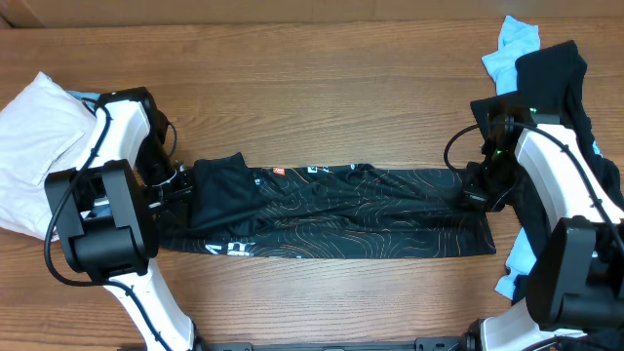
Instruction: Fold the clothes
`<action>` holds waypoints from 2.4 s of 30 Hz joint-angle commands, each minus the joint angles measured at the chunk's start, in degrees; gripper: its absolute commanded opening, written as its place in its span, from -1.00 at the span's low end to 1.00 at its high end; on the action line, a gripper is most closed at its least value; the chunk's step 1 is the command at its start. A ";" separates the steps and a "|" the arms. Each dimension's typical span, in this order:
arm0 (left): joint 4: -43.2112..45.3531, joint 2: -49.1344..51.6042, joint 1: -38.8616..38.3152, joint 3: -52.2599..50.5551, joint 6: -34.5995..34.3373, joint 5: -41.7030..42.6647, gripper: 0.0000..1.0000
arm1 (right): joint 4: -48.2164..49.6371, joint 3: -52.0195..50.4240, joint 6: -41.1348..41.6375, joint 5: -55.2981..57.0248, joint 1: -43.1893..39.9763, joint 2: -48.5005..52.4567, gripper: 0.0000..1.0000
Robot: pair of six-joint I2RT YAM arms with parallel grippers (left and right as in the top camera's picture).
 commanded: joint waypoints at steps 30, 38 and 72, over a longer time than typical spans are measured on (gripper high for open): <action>4.39 -17.29 -0.26 -0.61 -10.78 -8.63 -0.88 | -6.47 -0.24 2.01 -0.28 -0.07 -1.27 -0.81; 3.54 -17.49 -0.26 -3.93 -10.73 -9.31 -0.60 | -6.51 -0.24 1.99 -0.28 -0.07 -1.27 -0.79; 27.32 -14.93 -0.44 -5.75 -4.26 -1.14 0.04 | -1.09 -0.24 1.99 -0.44 -0.07 -1.27 -0.29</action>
